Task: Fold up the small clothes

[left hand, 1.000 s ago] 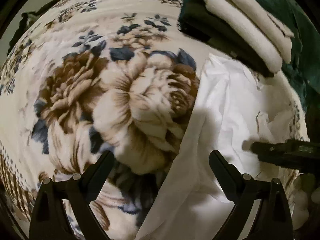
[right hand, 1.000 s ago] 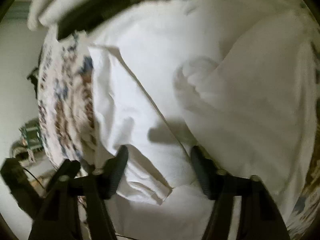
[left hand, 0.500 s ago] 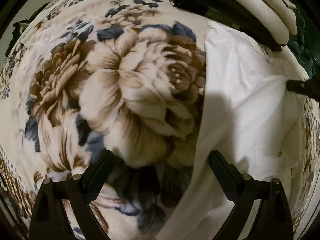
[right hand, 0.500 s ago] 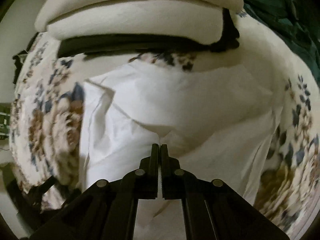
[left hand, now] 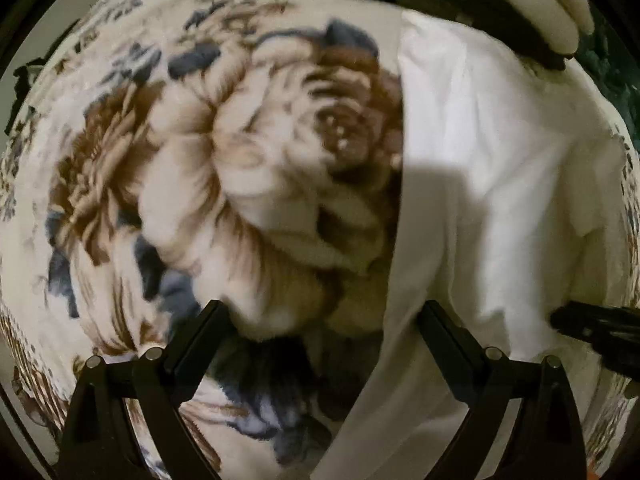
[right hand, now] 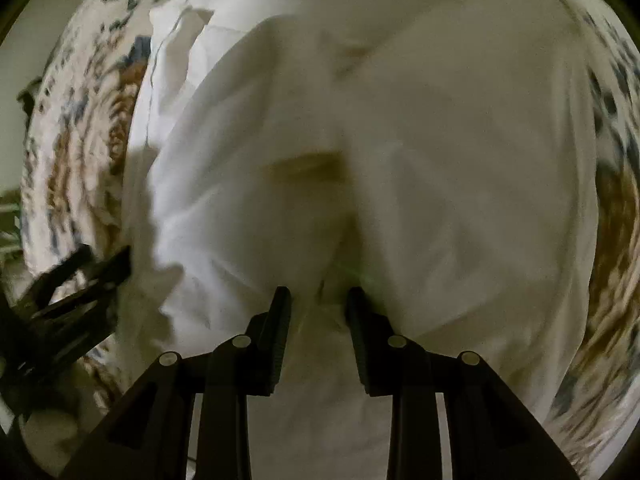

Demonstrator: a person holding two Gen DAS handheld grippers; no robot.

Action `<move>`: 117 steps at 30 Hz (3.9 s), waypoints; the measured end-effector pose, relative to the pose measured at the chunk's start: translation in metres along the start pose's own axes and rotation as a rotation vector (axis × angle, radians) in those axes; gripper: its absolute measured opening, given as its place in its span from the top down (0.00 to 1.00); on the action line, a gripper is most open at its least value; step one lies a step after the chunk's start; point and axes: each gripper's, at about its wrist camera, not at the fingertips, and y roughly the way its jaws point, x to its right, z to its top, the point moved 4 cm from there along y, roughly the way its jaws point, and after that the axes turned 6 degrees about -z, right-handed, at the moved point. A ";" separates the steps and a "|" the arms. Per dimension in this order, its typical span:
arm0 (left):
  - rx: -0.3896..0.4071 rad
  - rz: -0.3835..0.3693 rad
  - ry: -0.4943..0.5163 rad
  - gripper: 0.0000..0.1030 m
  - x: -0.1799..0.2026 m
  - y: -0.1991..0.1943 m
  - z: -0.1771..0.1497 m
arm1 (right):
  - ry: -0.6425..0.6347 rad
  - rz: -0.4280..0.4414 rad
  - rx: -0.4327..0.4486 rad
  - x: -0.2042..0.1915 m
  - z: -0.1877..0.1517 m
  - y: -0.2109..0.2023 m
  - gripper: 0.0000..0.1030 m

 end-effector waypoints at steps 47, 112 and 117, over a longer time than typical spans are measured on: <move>-0.131 -0.417 -0.053 0.98 0.271 -0.083 -0.274 | 0.327 0.431 -0.008 0.210 0.125 -0.049 0.36; -0.067 -0.514 -0.327 0.34 -0.055 -0.115 -0.160 | 0.216 0.152 -0.115 0.018 -0.185 -0.045 0.42; 0.093 -0.606 -0.211 0.34 -0.024 -0.091 -0.014 | 0.203 0.207 0.081 0.044 -0.079 -0.088 0.42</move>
